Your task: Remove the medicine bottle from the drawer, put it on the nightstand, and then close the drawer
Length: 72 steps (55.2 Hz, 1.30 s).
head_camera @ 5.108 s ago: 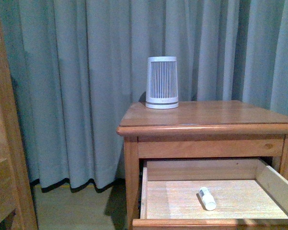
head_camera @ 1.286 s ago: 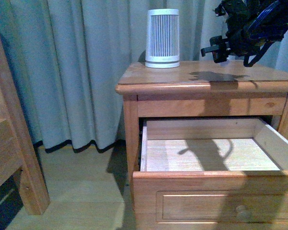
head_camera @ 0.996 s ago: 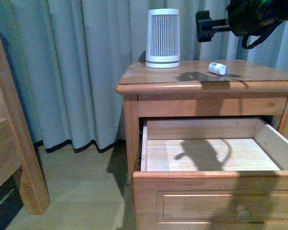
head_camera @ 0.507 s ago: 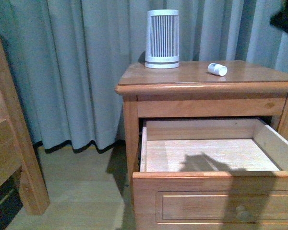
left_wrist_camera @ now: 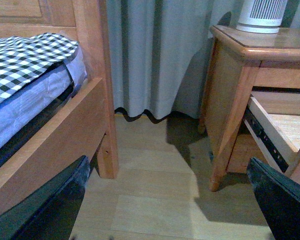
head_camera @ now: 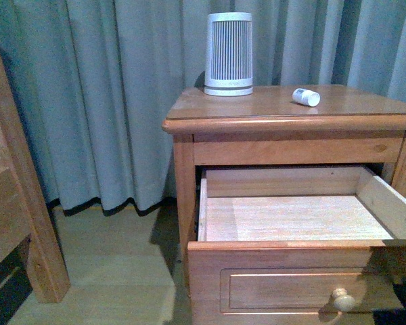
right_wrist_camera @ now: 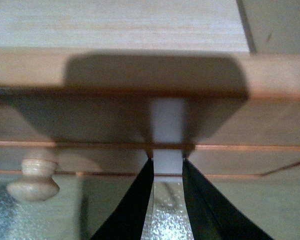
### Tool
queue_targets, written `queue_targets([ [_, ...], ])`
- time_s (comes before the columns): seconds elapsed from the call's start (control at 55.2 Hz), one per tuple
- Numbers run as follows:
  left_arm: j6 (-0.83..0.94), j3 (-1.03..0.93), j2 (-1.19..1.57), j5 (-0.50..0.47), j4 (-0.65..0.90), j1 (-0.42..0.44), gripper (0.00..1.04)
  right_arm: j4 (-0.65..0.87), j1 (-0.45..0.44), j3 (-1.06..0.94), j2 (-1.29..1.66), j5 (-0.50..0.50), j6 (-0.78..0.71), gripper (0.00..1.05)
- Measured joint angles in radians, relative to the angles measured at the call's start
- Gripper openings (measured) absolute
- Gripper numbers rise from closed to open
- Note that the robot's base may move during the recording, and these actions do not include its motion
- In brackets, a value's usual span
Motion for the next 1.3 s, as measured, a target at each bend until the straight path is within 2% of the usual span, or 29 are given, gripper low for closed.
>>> queue_targets([
  [0.163,0.000,0.000,0.000,0.000,0.000,0.000,0.98,-0.006,-0.013,0.166,0.144,0.015,-0.046,0.22],
  [0.471,0.000,0.000,0.000,0.000,0.000,0.000,0.98,-0.131,-0.027,0.558,0.320,0.021,-0.126,0.22],
  [0.815,0.000,0.000,0.000,0.000,0.000,0.000,0.98,-0.217,-0.048,0.873,0.472,-0.023,-0.199,0.22],
  [1.032,0.000,0.000,0.000,0.000,0.000,0.000,0.98,-0.294,-0.062,0.962,0.521,-0.029,-0.206,0.22],
  [1.304,0.000,0.000,0.000,0.000,0.000,0.000,0.98,-0.299,-0.072,0.884,0.463,-0.084,-0.120,0.22],
])
